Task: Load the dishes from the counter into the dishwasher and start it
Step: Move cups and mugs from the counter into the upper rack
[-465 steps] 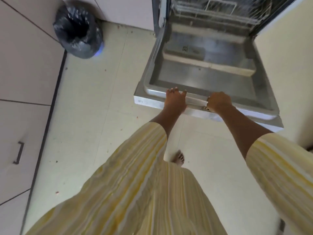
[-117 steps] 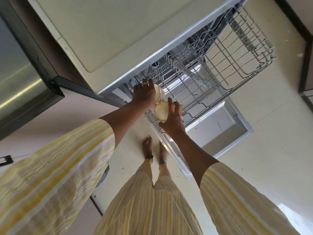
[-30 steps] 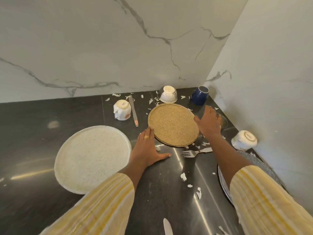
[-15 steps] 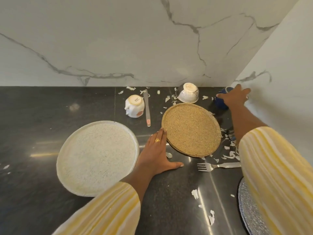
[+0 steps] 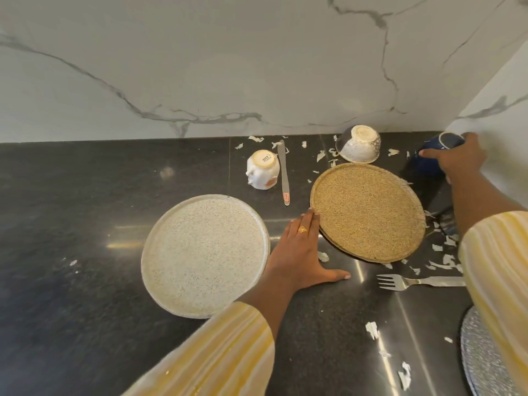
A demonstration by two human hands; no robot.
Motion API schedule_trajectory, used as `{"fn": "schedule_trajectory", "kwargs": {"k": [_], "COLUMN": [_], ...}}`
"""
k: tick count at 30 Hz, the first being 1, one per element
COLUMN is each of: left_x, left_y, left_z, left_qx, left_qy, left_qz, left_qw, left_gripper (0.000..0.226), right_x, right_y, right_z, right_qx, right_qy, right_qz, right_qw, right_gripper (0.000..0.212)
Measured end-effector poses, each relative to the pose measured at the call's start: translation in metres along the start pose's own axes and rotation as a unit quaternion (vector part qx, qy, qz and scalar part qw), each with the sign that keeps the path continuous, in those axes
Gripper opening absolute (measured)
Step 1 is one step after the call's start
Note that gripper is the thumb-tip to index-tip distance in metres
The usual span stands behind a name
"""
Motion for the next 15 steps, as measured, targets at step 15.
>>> {"fn": "schedule_trajectory", "kwargs": {"k": [15], "left_x": [0.002], "left_y": [0.001], "left_z": [-0.001], "left_qx": [0.000], "left_qy": [-0.014], "left_qz": [-0.004], "left_qw": [1.000], "left_gripper": [0.124], "right_x": [0.029], "right_y": [-0.008], "right_z": [-0.089], "right_qx": [0.102], "right_qy": [0.068], "right_qz": [0.061], "right_qw": [0.991], "right_gripper": [0.078]}}
Point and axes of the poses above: each hand's wrist, its own z-axis towards the middle knuckle, its own x-axis out of the back of the hand, y = z × x, the point moved 6 cm from there along z, towards the middle knuckle, and after that the axes turned 10 degrees about z, right-handed, at the moved point
